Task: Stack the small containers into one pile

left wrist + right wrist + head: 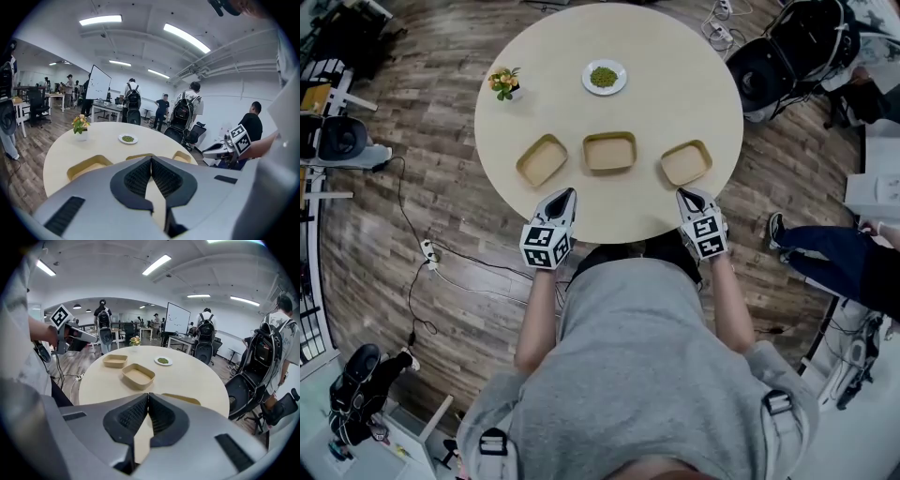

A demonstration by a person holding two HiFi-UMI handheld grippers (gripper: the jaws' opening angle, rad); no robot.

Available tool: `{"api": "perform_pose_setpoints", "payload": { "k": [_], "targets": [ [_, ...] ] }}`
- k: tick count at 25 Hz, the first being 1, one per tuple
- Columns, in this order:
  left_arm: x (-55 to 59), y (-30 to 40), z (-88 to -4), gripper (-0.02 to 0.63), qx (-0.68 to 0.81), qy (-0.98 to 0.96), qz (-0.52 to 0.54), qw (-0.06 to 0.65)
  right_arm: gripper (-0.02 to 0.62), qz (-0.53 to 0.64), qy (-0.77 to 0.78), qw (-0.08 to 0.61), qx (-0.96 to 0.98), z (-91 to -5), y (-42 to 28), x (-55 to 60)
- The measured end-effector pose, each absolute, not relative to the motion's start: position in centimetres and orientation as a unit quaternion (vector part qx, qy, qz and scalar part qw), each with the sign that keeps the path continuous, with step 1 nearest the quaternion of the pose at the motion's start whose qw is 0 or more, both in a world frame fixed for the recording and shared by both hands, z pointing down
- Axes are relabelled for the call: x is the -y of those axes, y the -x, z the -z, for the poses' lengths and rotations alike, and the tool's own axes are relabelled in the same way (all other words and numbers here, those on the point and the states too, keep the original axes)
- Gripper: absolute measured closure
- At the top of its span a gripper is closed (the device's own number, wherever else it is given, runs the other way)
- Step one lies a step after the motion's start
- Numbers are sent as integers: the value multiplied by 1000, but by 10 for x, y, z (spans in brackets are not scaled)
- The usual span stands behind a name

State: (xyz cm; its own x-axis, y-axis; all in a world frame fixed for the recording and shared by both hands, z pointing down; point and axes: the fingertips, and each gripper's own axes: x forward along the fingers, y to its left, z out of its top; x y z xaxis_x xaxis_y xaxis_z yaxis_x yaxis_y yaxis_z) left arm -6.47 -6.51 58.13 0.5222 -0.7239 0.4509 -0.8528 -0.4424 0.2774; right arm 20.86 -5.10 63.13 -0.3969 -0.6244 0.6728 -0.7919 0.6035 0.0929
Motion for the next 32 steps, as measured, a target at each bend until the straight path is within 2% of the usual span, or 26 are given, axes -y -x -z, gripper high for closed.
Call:
{"api": "perform_pose_setpoints", "payload": {
  "k": [8,32],
  "targets": [
    [71,72,-610,586,488,-821,-134,264,589,-111,-407,351,836,-643,-208,78],
    [130,13,-604,586,472,-826,-139,274,571,-191,-451,425,761,-711,-337,155]
  ]
}}
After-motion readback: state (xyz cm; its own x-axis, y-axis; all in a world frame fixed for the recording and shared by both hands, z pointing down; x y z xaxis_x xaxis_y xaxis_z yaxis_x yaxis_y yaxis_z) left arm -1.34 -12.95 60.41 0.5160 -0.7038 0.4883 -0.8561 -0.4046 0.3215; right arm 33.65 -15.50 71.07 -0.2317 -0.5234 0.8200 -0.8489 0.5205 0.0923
